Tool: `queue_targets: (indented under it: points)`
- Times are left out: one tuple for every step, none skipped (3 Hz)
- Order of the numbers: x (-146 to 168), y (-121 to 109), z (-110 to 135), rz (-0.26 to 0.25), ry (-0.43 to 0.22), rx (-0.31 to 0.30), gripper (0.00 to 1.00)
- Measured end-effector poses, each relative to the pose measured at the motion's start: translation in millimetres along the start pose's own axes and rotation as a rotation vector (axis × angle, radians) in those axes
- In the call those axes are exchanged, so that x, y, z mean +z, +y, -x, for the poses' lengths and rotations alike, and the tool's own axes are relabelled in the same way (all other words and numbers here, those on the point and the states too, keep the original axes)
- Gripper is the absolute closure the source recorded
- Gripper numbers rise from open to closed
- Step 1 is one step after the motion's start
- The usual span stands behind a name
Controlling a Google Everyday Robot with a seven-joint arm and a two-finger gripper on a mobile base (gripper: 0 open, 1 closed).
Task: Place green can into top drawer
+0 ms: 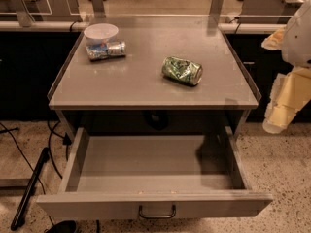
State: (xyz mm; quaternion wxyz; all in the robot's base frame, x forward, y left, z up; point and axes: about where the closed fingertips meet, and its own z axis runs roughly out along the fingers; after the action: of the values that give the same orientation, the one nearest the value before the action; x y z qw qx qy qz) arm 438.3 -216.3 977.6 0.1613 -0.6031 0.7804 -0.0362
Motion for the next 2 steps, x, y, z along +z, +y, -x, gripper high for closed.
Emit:
queue_targets:
  points:
    - [0.0, -0.2, 0.3, 0.000, -0.001, 0.000, 0.00]
    - [1.7, -7.9, 10.8, -0.009, -0.034, 0.014, 0.00]
